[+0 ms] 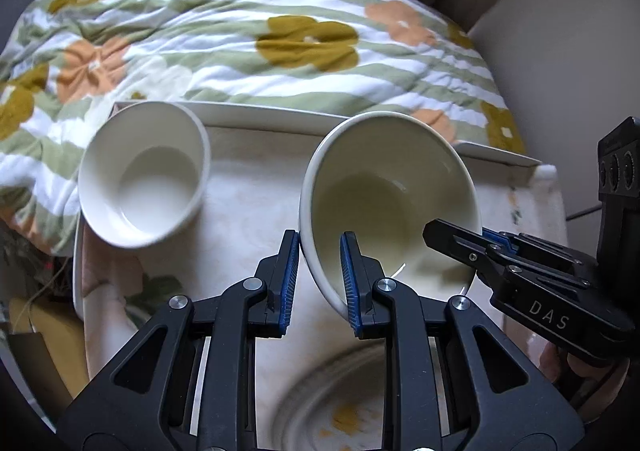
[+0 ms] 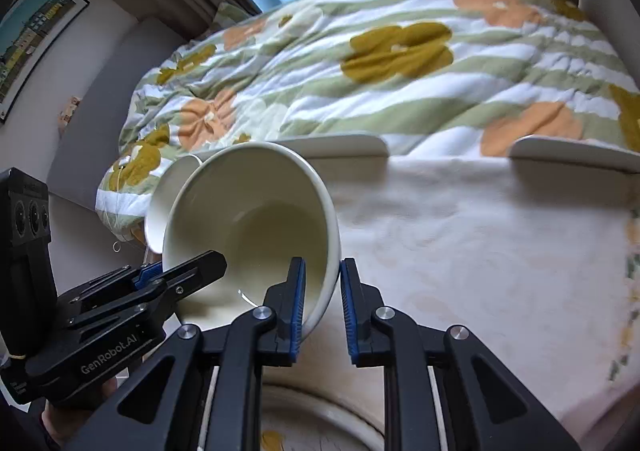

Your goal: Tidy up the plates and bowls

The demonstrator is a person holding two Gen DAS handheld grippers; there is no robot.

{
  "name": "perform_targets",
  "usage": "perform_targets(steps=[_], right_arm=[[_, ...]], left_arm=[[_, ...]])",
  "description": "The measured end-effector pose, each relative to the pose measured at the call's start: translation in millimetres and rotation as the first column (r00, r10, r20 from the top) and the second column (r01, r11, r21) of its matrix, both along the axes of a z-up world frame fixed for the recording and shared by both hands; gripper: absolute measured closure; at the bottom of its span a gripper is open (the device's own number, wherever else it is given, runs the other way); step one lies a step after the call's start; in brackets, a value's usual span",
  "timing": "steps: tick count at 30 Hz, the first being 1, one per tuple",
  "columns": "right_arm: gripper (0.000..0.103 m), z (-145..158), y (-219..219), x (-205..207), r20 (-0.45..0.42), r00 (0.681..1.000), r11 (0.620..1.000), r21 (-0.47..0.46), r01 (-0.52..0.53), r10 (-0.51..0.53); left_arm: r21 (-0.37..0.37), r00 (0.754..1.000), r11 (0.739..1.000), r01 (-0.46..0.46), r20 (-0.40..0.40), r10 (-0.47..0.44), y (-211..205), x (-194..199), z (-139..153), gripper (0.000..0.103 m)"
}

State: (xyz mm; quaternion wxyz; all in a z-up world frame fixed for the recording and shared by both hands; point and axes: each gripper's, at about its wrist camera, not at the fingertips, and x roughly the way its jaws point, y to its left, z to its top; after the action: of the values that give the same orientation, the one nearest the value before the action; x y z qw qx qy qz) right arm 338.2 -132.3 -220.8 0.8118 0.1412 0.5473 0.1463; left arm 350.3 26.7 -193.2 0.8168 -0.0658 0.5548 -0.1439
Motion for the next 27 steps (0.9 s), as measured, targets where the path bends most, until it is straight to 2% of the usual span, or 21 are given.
perform_targets(steps=[7,13,19,23,27], right_arm=[[0.087,42,-55,-51,0.049,0.998,0.999,-0.003,0.048,-0.048],[0.087,61,-120,-104,0.076,0.992,0.995,-0.009,0.103,-0.102],[0.087,62,-180,-152,0.067,0.987,0.988,-0.040,0.149,-0.146],[0.087,52,-212,-177,0.046,0.984,0.983,-0.059,0.173,-0.170],[0.087,36,-232,-195,0.008,0.978,0.976,-0.051,0.210,-0.210]], left_arm=[[0.002,0.998,0.998,0.055,0.044,-0.055,-65,-51,43,0.084],[-0.017,0.993,0.994,0.111,0.053,-0.110,-136,-97,59,0.084],[-0.026,0.986,0.986,0.164,0.033,-0.163,-204,-140,54,0.084],[-0.034,0.981,0.980,0.195,-0.001,-0.196,-232,-156,42,0.084],[0.006,0.965,0.966,0.257,-0.049,-0.256,-258,-166,24,0.084]])
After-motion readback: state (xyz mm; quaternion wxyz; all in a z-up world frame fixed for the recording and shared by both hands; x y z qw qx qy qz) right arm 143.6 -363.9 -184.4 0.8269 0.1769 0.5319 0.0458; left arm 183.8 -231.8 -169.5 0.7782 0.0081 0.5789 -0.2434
